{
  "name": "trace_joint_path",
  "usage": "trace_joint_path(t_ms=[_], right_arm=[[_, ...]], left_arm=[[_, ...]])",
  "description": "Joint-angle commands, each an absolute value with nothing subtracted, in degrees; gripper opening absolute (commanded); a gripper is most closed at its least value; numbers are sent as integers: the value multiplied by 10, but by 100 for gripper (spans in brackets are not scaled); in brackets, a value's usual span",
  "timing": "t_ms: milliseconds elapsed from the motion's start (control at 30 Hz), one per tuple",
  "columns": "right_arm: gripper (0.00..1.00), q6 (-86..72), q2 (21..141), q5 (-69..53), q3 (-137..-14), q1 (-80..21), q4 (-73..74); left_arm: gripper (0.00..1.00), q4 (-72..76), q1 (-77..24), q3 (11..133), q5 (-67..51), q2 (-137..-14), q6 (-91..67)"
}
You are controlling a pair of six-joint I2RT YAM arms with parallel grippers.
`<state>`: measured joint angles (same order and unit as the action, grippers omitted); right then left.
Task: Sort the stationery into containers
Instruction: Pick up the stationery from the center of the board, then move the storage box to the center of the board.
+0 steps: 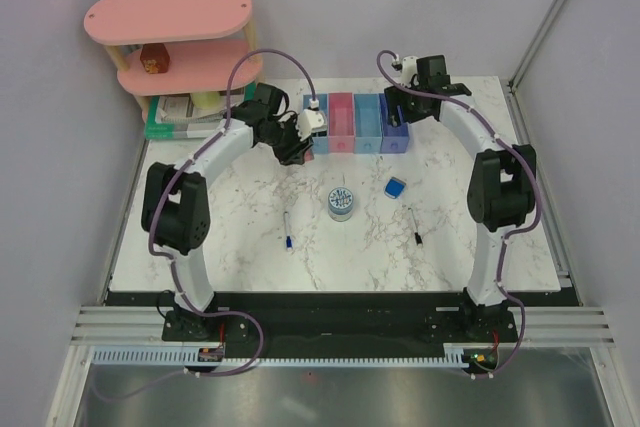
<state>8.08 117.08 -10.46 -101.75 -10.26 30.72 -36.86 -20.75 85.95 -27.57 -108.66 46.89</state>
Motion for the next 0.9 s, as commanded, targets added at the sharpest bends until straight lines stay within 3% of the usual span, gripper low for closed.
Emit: trace_joint_path(t_ms=[0,567,700,767,867], right_arm=[[73,45,1204,-119,-1075,-106,287],[62,38,1292,-117,-1108,-156,274],[49,45,1295,-109,-1072,-166,265],[36,51,1296,-105,-1051,-175,264],[29,59,1287,-99,-1028,-188,264]], left_arm=[[7,-369,-209,934,-284,-1056,423],[6,-368,-208,925,-241,-1000,375],[6,-368,-207,927,-231,-991,375],[6,-369,-207,925,-229,-985,375],[6,-369,-207,923,-226,-982,375]])
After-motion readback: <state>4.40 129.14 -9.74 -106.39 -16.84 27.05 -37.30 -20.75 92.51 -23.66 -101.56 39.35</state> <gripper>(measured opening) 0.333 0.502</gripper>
